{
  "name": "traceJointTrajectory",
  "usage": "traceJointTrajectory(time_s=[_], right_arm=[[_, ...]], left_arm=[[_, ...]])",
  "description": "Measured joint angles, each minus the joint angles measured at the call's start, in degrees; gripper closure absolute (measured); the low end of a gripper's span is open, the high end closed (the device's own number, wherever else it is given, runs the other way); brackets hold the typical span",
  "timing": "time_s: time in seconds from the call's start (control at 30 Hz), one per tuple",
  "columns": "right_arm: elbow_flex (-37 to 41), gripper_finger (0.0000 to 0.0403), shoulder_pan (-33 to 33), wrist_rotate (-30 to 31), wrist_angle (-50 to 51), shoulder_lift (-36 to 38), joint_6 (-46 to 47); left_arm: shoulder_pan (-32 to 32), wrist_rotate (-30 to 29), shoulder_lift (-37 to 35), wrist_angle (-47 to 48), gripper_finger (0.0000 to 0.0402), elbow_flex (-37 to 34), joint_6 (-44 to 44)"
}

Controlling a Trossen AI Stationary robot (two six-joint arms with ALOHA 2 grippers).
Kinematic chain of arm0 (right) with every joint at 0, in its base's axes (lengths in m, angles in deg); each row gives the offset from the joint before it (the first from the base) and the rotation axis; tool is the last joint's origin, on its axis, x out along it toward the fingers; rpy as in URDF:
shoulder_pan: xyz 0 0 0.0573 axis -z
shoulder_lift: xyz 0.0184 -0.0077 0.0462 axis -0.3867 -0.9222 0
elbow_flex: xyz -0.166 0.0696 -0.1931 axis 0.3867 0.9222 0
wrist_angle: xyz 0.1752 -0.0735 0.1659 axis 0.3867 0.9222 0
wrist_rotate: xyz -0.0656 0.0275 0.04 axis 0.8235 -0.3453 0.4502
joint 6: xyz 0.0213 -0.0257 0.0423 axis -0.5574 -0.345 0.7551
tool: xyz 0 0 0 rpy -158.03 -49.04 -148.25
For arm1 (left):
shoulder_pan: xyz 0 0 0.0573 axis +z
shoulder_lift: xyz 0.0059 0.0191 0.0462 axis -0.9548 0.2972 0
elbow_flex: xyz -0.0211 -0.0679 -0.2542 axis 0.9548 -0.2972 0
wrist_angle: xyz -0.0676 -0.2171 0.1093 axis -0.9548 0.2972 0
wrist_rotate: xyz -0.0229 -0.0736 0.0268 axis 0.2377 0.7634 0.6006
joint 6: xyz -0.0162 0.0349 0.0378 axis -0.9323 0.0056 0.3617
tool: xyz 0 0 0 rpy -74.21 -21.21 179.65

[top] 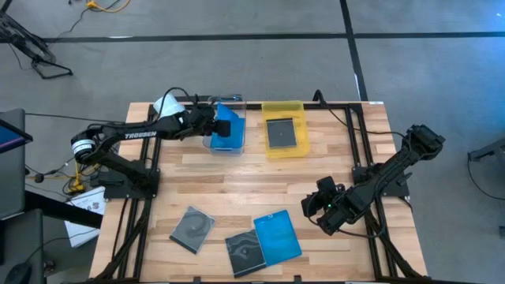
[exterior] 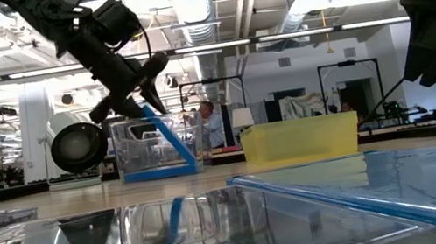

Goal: Pick & place jewel cases by type
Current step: Put the right blue CD case into the transparent bin, then put the left black CD case into the yellow bin

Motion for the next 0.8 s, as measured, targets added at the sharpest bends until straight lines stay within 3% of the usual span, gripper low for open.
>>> traceJointTrajectory(time_s=[0.23, 0.43, 0.8], right_arm=[[0.0, 0.0294, 0.1, 0.0, -0.3, 0.0, -0.8], [0.0, 0.0294, 0.1, 0.0, -0.8, 0.0, -0.9], [0.0, 0.0294, 0.1, 0.0, -3.5, 0.0, -3.1]], left_arm=[[0.0, -4.6, -0.1, 7.9, 0.0260, 7.8, 7.2], [0.3, -4.6, -0.1, 9.7, 0.0260, 10.1, 8.1], [-1.3, 5.9, -0.1, 9.2, 0.0260, 10.1, 8.1]])
